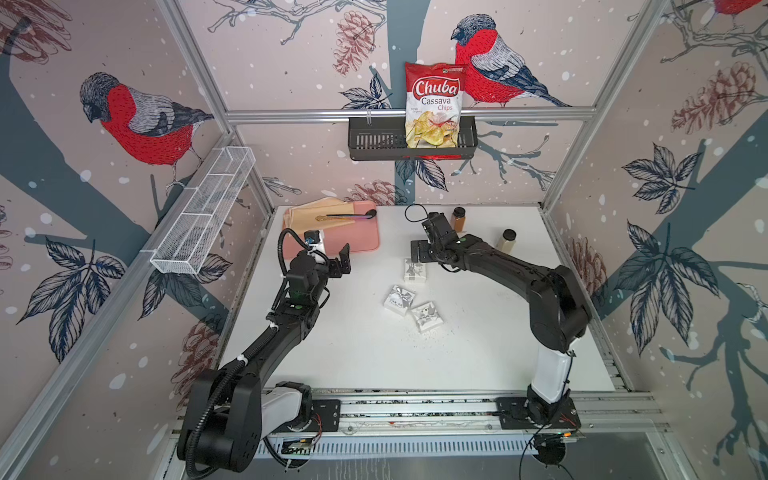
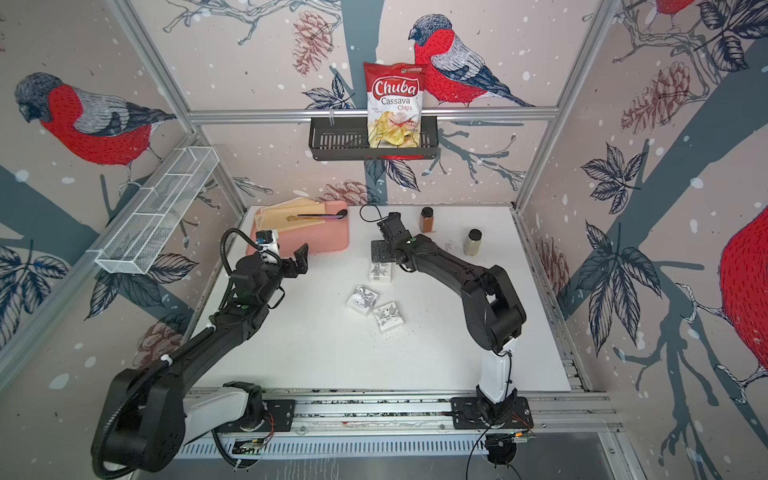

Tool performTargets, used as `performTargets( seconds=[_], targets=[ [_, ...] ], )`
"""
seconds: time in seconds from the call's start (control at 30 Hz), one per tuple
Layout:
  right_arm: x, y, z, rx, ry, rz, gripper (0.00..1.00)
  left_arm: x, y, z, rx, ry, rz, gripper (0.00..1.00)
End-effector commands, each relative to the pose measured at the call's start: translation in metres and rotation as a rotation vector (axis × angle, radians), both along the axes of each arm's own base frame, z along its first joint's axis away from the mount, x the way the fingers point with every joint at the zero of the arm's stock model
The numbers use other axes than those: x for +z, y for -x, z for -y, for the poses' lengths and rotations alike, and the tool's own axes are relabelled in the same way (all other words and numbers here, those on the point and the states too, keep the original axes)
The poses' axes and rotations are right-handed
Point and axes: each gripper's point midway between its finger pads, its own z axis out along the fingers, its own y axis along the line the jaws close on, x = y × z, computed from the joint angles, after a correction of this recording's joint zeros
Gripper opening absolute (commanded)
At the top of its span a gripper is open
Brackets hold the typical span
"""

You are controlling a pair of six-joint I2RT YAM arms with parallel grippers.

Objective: Take the necklace out of the lift-off lid jewelry box
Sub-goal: Pick up the jewelry box from the center of the board.

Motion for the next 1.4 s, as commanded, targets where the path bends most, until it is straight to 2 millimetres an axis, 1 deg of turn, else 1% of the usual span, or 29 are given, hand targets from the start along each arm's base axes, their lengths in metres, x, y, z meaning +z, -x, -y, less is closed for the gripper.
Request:
performTargets(
  seconds=[0.0,0.27,0.37,0.6,0.77,0.93,1.13,1.37],
  targets=[
    [-0.019,0.013,-0.003,-0.026,0.004,-0.092,1.0,0.004,0.002,0.008,-0.043,0.027,0.006,0.97],
    [-0.033,0.022,-0.027,0.025,-0.036,-0.142,1.0,-0.005,0.0,0.011,-0.057,0.024,-0.014,0.97],
    [-0.04,0.025,-0.033,0.023,-0.04,-0.163,1.0,-0.006,-0.001,0.011,-0.059,0.021,-0.018,0.97],
    [-0.054,0.027,-0.033,-0.022,0.025,-0.15,1.0,0.003,0.002,0.017,-0.094,0.043,0.008,0.97],
    [-0.06,0.025,-0.035,-0.027,0.056,-0.149,1.0,0.004,0.002,0.018,-0.101,0.047,0.008,0.97],
    [-0.067,0.023,-0.03,-0.048,0.076,-0.151,0.99,0.006,0.004,0.017,-0.098,0.045,0.012,0.97],
    [-0.07,0.023,-0.031,-0.057,0.065,-0.155,0.95,0.005,0.005,0.017,-0.099,0.044,0.008,0.97],
    [-0.073,0.023,-0.034,-0.04,0.039,-0.161,0.93,0.005,0.006,0.017,-0.099,0.041,0.006,0.97]
  ],
)
